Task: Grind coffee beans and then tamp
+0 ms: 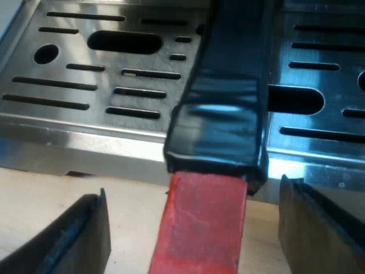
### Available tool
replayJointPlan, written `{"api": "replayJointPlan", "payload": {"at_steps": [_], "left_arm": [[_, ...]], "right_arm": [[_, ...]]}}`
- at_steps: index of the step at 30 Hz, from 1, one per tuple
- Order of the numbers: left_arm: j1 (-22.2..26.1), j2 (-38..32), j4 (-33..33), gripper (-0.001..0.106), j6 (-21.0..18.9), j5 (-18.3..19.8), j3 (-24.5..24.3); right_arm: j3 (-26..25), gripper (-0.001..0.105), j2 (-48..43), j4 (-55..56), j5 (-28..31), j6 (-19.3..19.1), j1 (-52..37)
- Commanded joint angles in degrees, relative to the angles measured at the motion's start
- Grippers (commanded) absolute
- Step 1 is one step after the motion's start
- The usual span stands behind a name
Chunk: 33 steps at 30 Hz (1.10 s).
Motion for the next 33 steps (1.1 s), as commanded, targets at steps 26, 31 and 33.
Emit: {"api": "replayJointPlan", "payload": {"at_steps": [26, 31, 33], "left_arm": [[-0.3, -0.2, -0.9, 0.078, 0.0, 0.0, -0.1], [-0.3, -0.2, -0.9, 0.078, 0.0, 0.0, -0.1], [-0.3, -0.2, -0.9, 0.078, 0.0, 0.0, -0.1]], "right_arm": [[1.0, 0.0, -3.5, 5.5, 6.0, 3.5, 5.0], [3.0, 0.0, -5.6, 5.5, 8.2, 5.6, 9.0], [3.7, 0.0, -6.5, 5.8, 10.2, 6.8, 10.4]]}}
